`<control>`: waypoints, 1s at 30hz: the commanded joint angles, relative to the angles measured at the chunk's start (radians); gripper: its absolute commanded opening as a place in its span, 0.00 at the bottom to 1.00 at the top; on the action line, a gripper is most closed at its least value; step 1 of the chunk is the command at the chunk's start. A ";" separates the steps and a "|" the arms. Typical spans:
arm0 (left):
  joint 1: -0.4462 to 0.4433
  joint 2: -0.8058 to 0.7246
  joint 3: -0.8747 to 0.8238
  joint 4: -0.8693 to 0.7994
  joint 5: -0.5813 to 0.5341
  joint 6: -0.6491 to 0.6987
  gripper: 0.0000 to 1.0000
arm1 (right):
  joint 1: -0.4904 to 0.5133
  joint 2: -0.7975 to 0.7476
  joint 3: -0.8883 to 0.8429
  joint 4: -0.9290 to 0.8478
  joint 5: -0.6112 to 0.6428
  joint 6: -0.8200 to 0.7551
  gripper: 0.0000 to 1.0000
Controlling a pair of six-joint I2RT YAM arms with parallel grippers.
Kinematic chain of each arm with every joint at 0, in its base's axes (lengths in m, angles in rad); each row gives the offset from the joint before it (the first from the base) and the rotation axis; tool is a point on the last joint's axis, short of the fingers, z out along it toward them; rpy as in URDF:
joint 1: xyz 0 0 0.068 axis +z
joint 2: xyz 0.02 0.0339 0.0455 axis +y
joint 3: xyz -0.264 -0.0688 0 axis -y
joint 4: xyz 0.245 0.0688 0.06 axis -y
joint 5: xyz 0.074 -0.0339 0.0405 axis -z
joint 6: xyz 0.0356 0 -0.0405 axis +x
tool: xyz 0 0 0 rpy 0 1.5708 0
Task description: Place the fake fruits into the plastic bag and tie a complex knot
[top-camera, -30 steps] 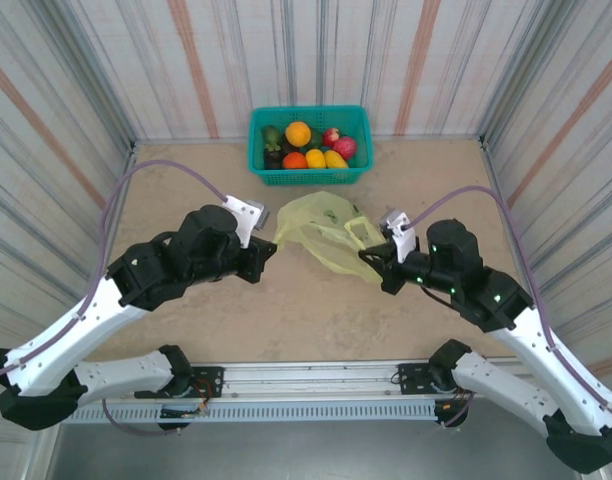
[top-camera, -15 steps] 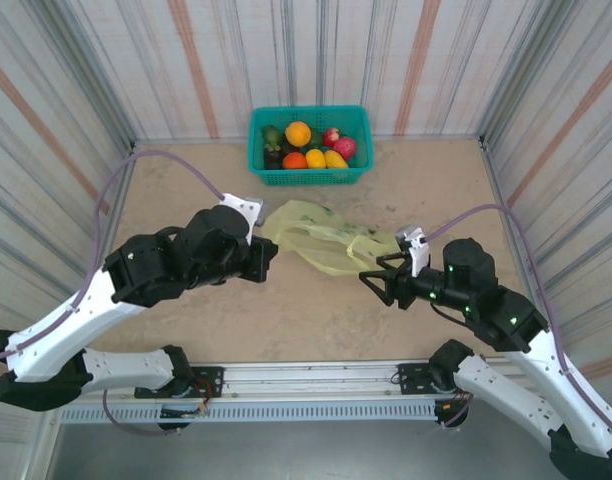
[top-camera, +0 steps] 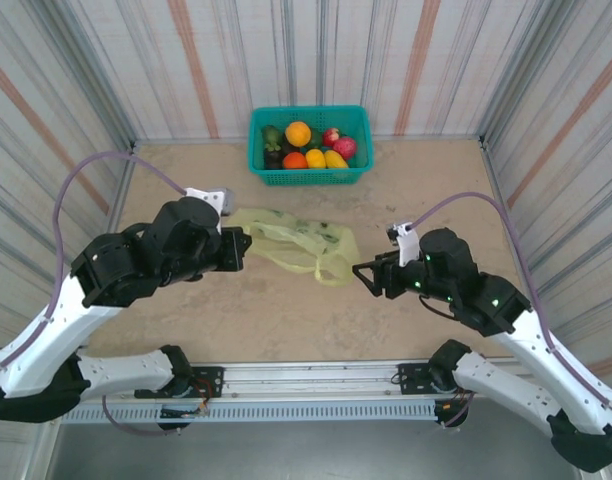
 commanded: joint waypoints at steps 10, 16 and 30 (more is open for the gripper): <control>0.092 0.101 0.157 -0.130 0.037 -0.002 0.00 | -0.319 0.406 0.238 -0.050 -0.057 0.110 0.59; 0.253 0.090 0.149 -0.121 0.158 -0.037 0.00 | -0.443 0.697 0.364 0.046 -0.091 0.283 0.67; 0.406 0.081 0.134 -0.084 0.313 0.024 0.00 | -0.514 1.446 1.051 -0.053 0.066 0.321 0.71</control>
